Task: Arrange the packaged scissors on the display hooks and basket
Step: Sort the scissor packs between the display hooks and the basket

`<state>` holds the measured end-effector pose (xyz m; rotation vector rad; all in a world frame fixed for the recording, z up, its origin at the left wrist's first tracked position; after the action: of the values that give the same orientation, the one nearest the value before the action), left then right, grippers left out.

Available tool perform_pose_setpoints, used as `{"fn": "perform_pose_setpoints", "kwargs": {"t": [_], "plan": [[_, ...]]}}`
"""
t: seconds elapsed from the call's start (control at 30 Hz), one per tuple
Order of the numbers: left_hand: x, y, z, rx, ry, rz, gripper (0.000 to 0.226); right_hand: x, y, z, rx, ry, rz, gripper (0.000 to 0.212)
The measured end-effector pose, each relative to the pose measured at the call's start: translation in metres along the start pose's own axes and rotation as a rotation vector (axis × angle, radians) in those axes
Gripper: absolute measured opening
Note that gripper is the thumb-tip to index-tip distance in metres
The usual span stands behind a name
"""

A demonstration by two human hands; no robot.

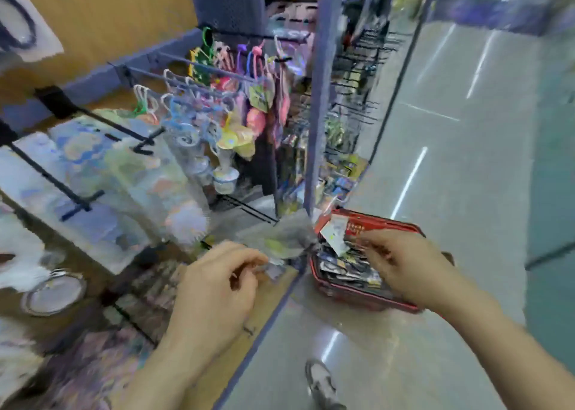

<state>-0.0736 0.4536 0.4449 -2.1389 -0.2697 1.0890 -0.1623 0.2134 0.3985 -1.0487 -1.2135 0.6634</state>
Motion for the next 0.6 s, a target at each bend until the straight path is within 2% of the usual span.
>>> {"fn": "perform_pose_setpoints", "kwargs": {"t": [0.13, 0.3, 0.43, 0.6], "plan": [[0.016, 0.098, 0.024, 0.203, -0.071, 0.041, 0.027, -0.101, 0.03, 0.068, 0.035, 0.298, -0.041, 0.027], [0.036, 0.224, 0.043, 0.445, -0.239, 0.099, 0.028, -0.212, 0.06, 0.131, -0.007, 0.631, -0.198, 0.032], [0.048, 0.32, 0.044, 0.595, -0.386, 0.066, 0.035, -0.281, 0.088, 0.146, -0.009, 0.79, -0.296, 0.039], [0.072, 0.416, 0.02, 0.691, -0.435, -0.055, 0.032, -0.347, 0.125, 0.125, -0.015, 0.909, -0.368, 0.044]]}}
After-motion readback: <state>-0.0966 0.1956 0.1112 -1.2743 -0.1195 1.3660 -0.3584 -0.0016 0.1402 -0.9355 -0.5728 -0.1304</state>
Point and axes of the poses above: each hand's wrist, its own z-axis away from the middle knuckle, its own y-axis out of the palm, x = y × z, the point moved 8 cm from there along -z, towards the middle knuckle, and after that the axes turned 4 degrees about -x, right-handed, at the moved point
